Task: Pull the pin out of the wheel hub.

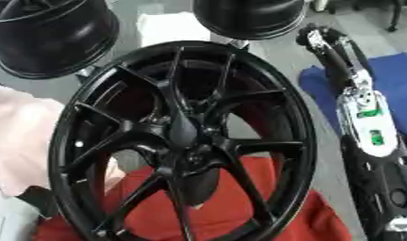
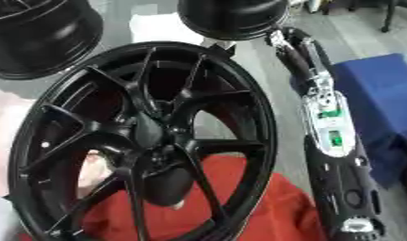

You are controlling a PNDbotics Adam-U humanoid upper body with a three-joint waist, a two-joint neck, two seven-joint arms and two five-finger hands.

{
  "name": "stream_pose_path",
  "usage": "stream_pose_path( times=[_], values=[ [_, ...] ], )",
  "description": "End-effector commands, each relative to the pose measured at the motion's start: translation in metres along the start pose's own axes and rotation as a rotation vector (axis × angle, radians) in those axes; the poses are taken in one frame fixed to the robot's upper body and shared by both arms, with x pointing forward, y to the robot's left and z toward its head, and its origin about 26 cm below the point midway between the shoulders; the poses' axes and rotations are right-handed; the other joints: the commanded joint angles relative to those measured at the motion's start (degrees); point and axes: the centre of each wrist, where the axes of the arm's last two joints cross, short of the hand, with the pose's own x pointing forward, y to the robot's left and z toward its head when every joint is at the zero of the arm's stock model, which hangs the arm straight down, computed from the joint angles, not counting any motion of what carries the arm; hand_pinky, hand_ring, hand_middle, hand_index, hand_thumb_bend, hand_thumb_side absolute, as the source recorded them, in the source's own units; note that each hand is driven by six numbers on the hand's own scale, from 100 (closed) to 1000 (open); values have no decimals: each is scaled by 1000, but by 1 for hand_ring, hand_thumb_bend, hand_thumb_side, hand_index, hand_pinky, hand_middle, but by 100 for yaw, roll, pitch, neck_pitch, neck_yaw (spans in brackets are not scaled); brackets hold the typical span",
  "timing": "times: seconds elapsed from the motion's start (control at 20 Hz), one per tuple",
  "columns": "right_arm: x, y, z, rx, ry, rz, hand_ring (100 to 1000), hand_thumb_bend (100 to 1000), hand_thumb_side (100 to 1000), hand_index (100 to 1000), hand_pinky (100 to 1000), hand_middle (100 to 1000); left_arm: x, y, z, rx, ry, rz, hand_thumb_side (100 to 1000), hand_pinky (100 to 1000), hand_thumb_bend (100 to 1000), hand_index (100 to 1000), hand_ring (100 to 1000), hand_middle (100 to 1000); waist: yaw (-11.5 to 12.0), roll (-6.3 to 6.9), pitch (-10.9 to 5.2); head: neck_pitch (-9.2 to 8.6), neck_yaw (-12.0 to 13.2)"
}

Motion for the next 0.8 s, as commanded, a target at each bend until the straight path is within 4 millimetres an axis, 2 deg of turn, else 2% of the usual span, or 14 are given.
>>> stream_pose_path(
  times=[0.05,0.1,0.15,0.2,0.4,0.45,0.55,0.8],
  values=[
    [15,-4,-6,-7,-53,-1,793,100,598,675,947,629,-7,-7,8,46,-1,-13,597,771,603,814,749,726,-19,-85,-29,-101,54],
    [15,-3,-6,-6,-53,-2,793,100,598,675,947,629,-13,-12,13,50,8,-14,658,782,649,834,764,753,-34,-83,-35,-99,67],
    [15,-3,-6,-6,-52,-4,793,100,598,675,947,629,-18,-16,17,60,17,-11,677,785,657,837,767,760,-48,-82,-43,-97,82],
    [15,-2,-6,-4,-52,-5,793,100,598,675,947,629,-22,-19,23,73,26,-7,710,778,626,831,759,750,-63,-79,-50,-93,98],
    [14,1,-5,5,-50,-11,793,100,598,675,947,629,-32,-29,46,117,54,11,718,774,613,826,755,745,-132,-65,-85,-62,166],
    [14,2,-5,8,-47,-12,792,100,598,675,947,629,-34,-31,52,126,57,21,705,738,527,751,696,668,-146,-66,-107,-41,179],
    [13,4,-4,15,-44,-16,792,100,598,675,947,629,-36,-32,65,175,51,67,692,722,502,728,668,633,-184,-62,-137,-17,215],
    [12,6,-4,19,-43,-23,792,100,598,675,947,629,-12,-38,76,307,-49,248,663,692,462,687,611,576,-210,-91,-158,-5,232]
  ],
)
